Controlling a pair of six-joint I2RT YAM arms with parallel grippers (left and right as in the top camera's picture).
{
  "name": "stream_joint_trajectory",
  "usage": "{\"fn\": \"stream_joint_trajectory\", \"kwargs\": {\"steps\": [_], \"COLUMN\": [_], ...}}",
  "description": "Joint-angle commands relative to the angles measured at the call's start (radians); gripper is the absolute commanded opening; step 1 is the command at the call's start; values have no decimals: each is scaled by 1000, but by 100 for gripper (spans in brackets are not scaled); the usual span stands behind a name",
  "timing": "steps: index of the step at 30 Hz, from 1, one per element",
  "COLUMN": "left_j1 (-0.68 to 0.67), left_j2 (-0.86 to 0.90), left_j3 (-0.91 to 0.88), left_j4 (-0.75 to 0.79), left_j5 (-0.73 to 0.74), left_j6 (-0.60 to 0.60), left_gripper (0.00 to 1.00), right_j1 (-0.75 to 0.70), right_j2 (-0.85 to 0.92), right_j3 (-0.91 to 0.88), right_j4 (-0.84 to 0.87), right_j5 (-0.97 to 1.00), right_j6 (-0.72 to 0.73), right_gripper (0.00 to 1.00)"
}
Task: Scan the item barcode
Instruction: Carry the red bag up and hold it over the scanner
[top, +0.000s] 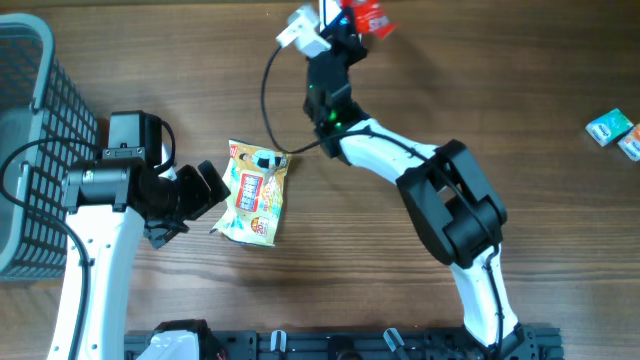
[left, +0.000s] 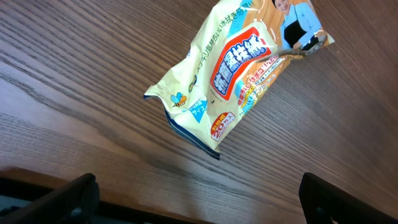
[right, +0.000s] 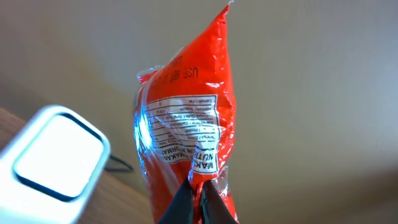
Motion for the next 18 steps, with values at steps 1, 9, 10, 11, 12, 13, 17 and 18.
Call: {"fn": "stream_joint_trajectory", "kwargs": {"steps": [1, 9, 10, 11, 12, 13, 17, 18], "left_j1": [-3, -3, -3, -3, -3, -3, -3, -3], "left_j2": [0, 0, 0, 0, 0, 0, 0, 0], "left_j3": [-1, -1, -1, -1, -1, -1, -1, -1], "left_j4": [0, 0, 0, 0, 0, 0, 0, 0], "left_j5": [8, 8, 8, 8, 8, 8, 8, 8], "left_j6": [-6, -6, -6, -6, -6, -6, -6, -6], "left_gripper": [100, 100, 100, 100, 100, 100, 100, 100], "right_j1": [20, 23, 23, 21, 19, 17, -3, -11], "right_j2": [51, 69, 69, 69, 69, 69, 69, 69], "right_j3": [18, 18, 18, 18, 18, 18, 18, 18], "right_j4": [13, -7, -7, -7, -7, -7, -2, -2], "right_j5": [-83, -140, -143, -143, -142, -142, -141, -137], "right_j6": [31, 14, 7, 7, 6, -3, -37, -37], "right_gripper": [4, 4, 4, 4, 4, 4, 4, 4]}}
